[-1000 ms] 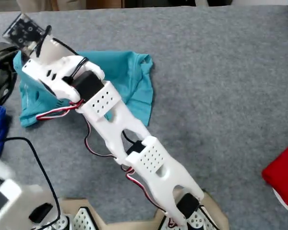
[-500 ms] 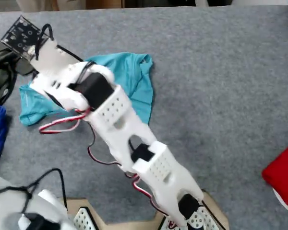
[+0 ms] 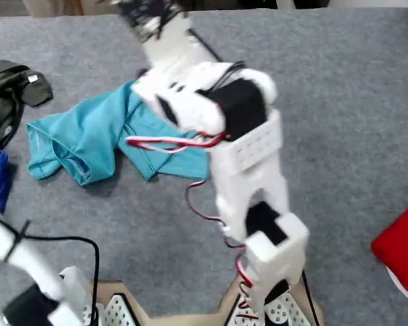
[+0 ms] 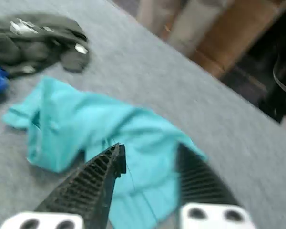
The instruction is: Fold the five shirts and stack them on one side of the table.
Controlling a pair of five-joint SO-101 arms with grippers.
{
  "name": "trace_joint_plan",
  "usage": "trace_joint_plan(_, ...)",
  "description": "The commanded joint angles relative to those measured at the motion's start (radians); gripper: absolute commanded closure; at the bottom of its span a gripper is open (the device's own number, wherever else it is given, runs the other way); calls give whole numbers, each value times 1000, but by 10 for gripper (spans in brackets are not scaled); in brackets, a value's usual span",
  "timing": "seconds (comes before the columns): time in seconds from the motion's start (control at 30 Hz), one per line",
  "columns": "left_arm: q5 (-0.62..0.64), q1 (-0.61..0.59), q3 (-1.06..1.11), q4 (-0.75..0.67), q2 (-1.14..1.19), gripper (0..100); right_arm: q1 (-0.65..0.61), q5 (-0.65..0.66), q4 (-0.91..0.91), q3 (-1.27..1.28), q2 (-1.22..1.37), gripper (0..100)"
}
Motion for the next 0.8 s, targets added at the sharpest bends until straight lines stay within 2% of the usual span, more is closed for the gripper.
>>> trace_joint_plan(0.0,6,149,-31,84,94,979,51,25,14,311,-251,918)
trace_joint_plan(0.1,6,267,0,83,136,976,51,115,2,590,-414,899)
trace_joint_plan(0.2,11,368,5,78,147,912,59,207,-103,877,-533,899)
trace_joint_plan(0.33,114,445,-11,44,147,831,70,261,-414,1245,-622,899)
trace_joint_plan(0.43,195,457,-3,-31,154,814,68,258,-640,1425,-611,899)
trace_joint_plan(0.5,245,457,11,-69,194,814,68,258,-717,1468,-587,899)
trace_joint_plan(0.6,295,457,9,-78,305,814,70,258,-736,1455,-538,899)
trace_joint_plan(0.77,301,471,-71,-81,447,812,68,215,-795,1383,-432,899)
